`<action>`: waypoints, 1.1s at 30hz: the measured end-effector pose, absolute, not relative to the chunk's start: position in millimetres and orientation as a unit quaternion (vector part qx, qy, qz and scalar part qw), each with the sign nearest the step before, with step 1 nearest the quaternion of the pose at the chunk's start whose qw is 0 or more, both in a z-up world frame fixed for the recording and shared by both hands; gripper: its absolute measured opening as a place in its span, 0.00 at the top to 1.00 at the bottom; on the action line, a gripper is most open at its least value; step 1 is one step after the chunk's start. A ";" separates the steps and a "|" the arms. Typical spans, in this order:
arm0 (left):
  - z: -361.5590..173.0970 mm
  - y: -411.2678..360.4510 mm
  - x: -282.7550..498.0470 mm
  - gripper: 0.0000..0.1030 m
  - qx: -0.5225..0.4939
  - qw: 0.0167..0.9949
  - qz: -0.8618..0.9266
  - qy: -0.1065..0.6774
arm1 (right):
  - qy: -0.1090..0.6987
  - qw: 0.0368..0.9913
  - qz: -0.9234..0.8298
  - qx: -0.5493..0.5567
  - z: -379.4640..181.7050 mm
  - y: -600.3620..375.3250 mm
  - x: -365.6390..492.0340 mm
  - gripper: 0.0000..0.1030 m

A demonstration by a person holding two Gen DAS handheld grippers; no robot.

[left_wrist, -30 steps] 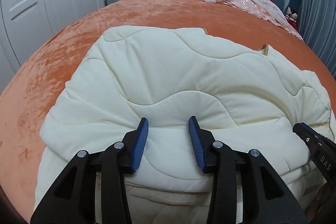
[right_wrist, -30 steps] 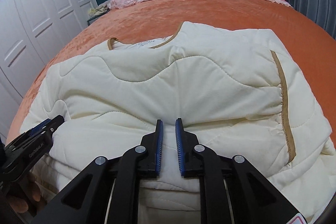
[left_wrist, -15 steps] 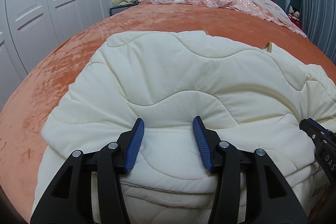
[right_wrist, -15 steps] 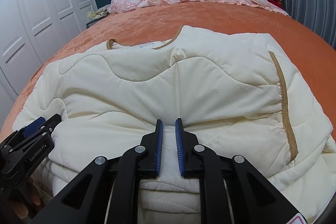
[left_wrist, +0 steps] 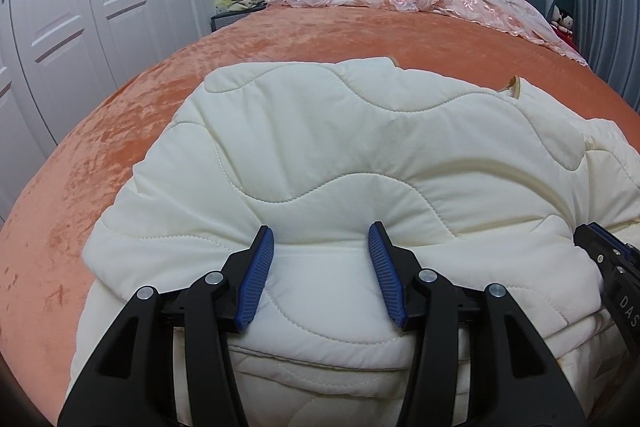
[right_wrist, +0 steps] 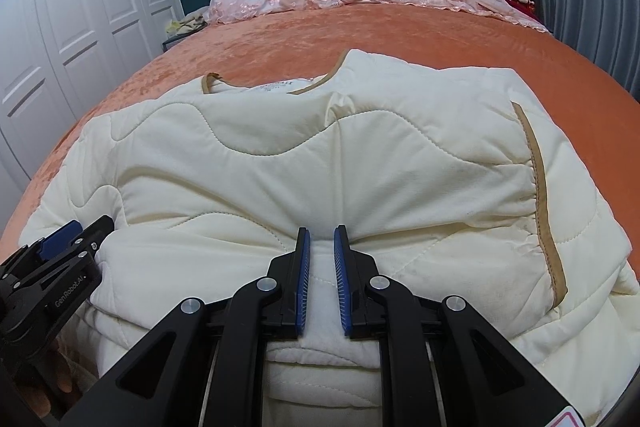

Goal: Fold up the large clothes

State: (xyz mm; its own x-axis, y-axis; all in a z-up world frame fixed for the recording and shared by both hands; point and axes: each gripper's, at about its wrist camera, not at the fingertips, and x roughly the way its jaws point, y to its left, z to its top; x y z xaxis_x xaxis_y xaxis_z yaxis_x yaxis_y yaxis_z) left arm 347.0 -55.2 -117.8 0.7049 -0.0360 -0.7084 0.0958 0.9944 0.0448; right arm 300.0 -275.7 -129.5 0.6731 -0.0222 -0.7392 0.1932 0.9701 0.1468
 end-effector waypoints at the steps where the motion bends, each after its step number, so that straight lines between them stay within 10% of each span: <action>1: -111.7 -51.5 348.8 0.48 0.024 0.919 -0.051 0.391 | 0.407 0.905 -0.057 0.110 -125.7 -277.2 302.1 0.87; 9: -44.6 7.3 424.1 0.35 -0.056 0.910 -0.069 0.404 | 0.383 0.915 0.022 0.129 -66.4 -261.5 359.8 0.48; 22: -116.0 9.6 508.2 0.30 -0.059 0.892 -0.046 0.446 | 0.493 0.832 0.064 0.246 -136.7 -227.3 534.4 0.43; 24: -117.8 4.7 502.9 0.25 -0.043 0.901 -0.046 0.430 | 0.473 0.850 0.073 0.220 -138.9 -217.4 527.6 0.60; 25: -118.8 3.7 502.0 0.24 -0.039 0.903 -0.044 0.426 | 0.469 0.852 0.088 0.216 -139.8 -213.4 523.9 0.97; 33: -121.5 -4.3 497.7 0.23 -0.018 0.913 -0.032 0.407 | 0.398 0.890 0.056 0.213 -136.1 -217.5 499.1 0.97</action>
